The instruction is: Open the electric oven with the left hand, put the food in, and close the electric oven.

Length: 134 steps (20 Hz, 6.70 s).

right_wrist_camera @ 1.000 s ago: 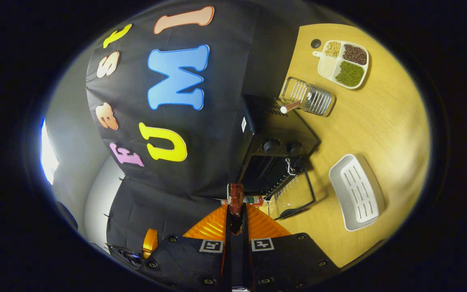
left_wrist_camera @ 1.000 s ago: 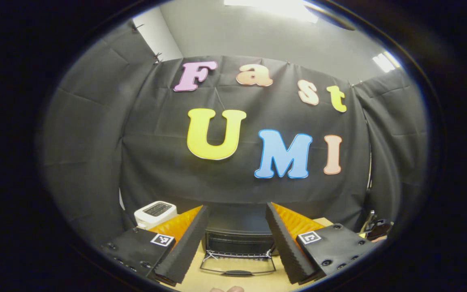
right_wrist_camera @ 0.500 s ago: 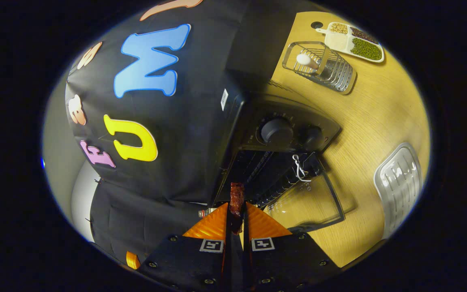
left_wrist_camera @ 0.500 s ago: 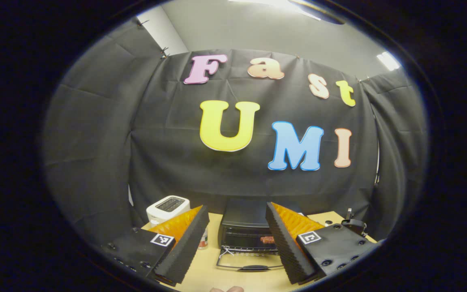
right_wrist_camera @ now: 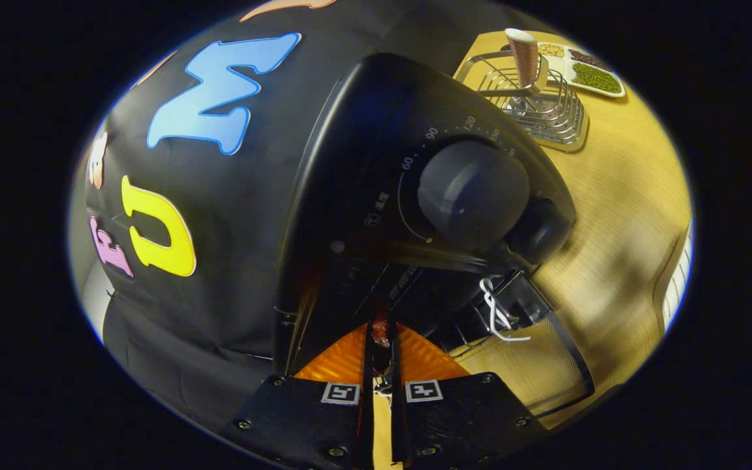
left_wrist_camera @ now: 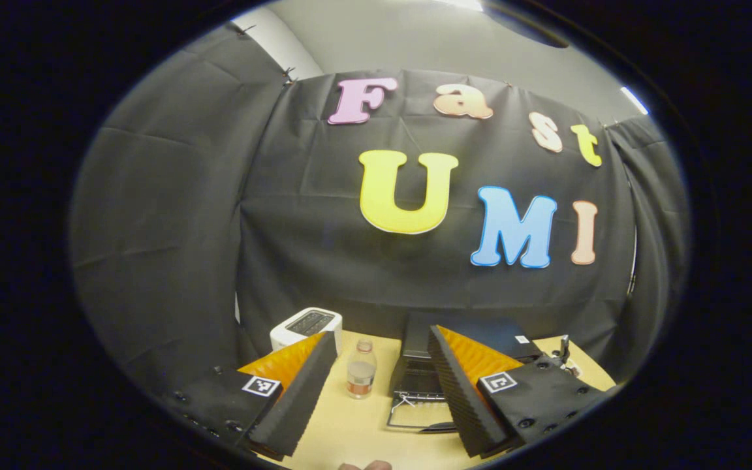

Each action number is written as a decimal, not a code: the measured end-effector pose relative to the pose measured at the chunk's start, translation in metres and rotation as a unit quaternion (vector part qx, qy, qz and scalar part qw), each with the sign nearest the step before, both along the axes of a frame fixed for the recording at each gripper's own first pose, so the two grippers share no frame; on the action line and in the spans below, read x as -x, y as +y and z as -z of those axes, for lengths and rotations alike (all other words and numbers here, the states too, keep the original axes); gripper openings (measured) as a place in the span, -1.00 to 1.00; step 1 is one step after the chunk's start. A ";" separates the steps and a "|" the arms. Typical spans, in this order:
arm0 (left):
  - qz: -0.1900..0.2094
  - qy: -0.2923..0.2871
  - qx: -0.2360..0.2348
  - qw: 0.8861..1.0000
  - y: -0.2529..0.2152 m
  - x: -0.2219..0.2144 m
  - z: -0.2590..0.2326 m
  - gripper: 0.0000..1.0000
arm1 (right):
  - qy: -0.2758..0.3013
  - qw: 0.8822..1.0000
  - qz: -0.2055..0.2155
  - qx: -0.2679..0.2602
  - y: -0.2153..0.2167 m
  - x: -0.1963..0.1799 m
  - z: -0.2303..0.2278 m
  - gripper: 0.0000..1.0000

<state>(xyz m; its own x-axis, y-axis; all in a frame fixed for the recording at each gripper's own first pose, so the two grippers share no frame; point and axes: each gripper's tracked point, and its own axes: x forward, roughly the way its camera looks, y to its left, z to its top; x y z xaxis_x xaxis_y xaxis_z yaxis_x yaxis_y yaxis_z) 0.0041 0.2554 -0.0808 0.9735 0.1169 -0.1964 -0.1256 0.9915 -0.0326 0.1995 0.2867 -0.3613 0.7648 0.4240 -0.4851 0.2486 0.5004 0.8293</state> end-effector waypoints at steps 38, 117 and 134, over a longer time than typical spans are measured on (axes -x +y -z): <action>0.173 -0.041 0.010 0.984 -0.211 -0.021 -0.028 0.99 | -0.365 0.799 0.045 0.476 -0.163 0.180 -0.333 0.75; 0.124 0.359 -0.040 0.924 -0.179 -0.035 0.262 0.92 | -0.266 0.813 0.035 0.517 -0.240 0.179 -0.274 0.89; 0.119 -0.054 -0.014 0.991 -0.261 0.049 -0.083 0.93 | -0.350 0.793 0.034 0.498 -0.254 0.192 -0.383 0.89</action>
